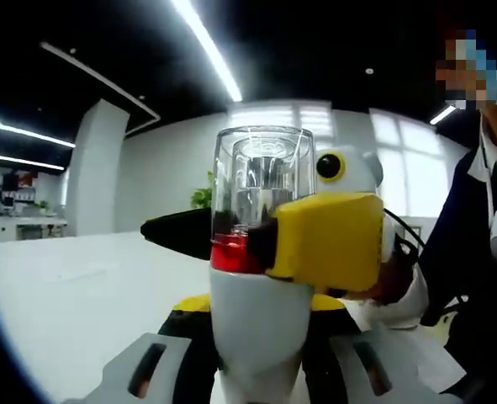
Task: Arrange the skincare products in the storage area until every visible bottle or jar stands upright without overlapping.
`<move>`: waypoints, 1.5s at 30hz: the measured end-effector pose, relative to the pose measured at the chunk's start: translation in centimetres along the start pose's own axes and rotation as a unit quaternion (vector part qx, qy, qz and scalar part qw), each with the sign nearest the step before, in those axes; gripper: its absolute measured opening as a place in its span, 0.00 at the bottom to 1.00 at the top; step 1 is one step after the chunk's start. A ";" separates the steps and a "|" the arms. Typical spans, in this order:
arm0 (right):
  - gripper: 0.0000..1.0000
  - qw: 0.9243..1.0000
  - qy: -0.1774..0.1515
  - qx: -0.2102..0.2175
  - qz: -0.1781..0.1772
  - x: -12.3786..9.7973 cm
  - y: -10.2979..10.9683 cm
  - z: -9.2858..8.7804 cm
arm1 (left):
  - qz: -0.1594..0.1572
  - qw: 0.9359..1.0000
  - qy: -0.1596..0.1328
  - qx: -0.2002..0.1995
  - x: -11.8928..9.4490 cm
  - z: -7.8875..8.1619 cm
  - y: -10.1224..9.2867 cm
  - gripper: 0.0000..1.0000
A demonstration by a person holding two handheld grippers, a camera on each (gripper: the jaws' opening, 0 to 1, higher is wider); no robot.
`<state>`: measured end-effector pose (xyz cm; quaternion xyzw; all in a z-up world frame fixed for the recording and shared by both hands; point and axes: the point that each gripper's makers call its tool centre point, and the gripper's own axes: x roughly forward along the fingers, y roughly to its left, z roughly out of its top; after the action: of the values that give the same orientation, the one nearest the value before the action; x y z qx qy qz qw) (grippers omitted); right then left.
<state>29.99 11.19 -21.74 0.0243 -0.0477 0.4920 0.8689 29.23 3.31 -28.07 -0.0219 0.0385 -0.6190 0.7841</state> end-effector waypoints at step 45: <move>0.37 0.998 -0.005 -0.005 -0.061 0.2 -0.9 0.0 | 0.031 0.999 0.022 0.018 -0.2 -0.3 0.7 0.38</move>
<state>30.84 10.90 -21.70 0.0253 -0.0530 0.4377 0.8972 29.81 3.67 -28.41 0.0073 0.0451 -0.5950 0.8024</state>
